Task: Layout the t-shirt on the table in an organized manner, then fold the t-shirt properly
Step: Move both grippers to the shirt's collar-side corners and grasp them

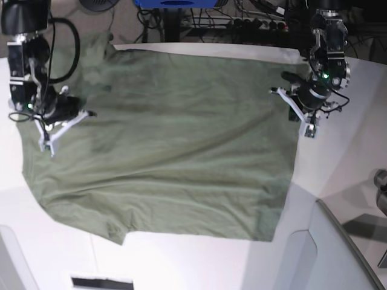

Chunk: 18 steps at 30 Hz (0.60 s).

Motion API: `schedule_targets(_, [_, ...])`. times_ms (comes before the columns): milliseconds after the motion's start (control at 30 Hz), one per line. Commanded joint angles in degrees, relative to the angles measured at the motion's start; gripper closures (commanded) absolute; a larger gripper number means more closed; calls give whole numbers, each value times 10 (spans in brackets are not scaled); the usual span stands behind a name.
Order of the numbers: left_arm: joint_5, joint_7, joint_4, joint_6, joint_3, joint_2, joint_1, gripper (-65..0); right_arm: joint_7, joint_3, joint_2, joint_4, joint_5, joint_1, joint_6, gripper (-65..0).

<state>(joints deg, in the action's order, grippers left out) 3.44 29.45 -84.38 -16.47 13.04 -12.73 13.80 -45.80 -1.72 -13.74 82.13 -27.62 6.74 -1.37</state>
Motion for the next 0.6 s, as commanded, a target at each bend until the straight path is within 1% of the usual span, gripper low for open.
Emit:
schedule_targets(0, [2,-11,-12,2,5,-7,-2,0,14,-4,-8,36,-1,-1,-20,0])
schedule_targets(67, [1,-11,-12,2,7,-7,10,0,5,-4,-6,70,-2,28,-70,0])
schedule_targets(100, [1,-11,-12,2,7,-8,16,0,1,-4,-5,79,-3,39,-83,0])
schedule_targets(267, [0,-11,-7,2,7,-8,31,0,6,-4,-2,58,-4,65,-84,0])
schedule_targets(467, [0,-11,-5,2,3,-7,27,0,6,-4,-2,18,-4,58,-84,0])
schedule_targets(567, [0,-9,15,2,3,-7,21,0,4,-4,-1,-12,-4,42,-84,0])
